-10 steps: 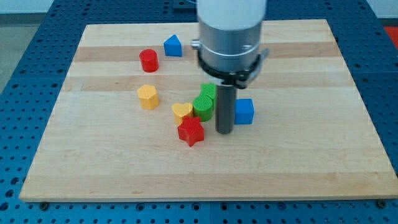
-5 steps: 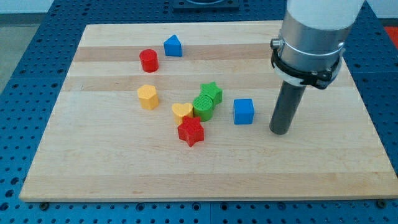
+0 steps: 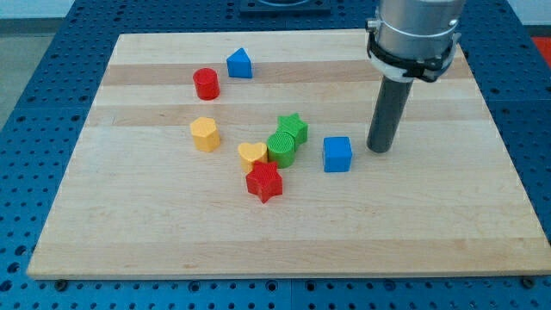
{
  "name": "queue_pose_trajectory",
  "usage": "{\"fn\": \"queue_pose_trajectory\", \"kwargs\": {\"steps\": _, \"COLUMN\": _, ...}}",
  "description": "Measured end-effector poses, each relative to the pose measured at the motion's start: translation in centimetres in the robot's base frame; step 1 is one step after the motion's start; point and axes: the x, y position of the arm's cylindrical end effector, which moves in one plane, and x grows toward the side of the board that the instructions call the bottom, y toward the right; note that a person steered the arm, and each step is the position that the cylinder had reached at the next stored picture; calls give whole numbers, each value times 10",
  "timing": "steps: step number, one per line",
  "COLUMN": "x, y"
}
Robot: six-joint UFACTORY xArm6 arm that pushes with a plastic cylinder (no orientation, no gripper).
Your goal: Push blue cube bottom right to the green circle
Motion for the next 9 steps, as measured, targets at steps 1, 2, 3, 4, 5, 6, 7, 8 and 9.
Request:
{"fn": "queue_pose_trajectory", "kwargs": {"steps": 1, "x": -19, "y": -1}}
{"fn": "queue_pose_trajectory", "kwargs": {"steps": 2, "x": -34, "y": -1}}
{"fn": "queue_pose_trajectory", "kwargs": {"steps": 3, "x": -43, "y": -2}}
{"fn": "queue_pose_trajectory", "kwargs": {"steps": 4, "x": -51, "y": -5}}
{"fn": "queue_pose_trajectory", "kwargs": {"steps": 5, "x": -58, "y": -6}}
{"fn": "queue_pose_trajectory", "kwargs": {"steps": 6, "x": -66, "y": -10}}
{"fn": "queue_pose_trajectory", "kwargs": {"steps": 7, "x": -70, "y": -22}}
{"fn": "queue_pose_trajectory", "kwargs": {"steps": 8, "x": -71, "y": -36}}
{"fn": "queue_pose_trajectory", "kwargs": {"steps": 9, "x": -71, "y": -45}}
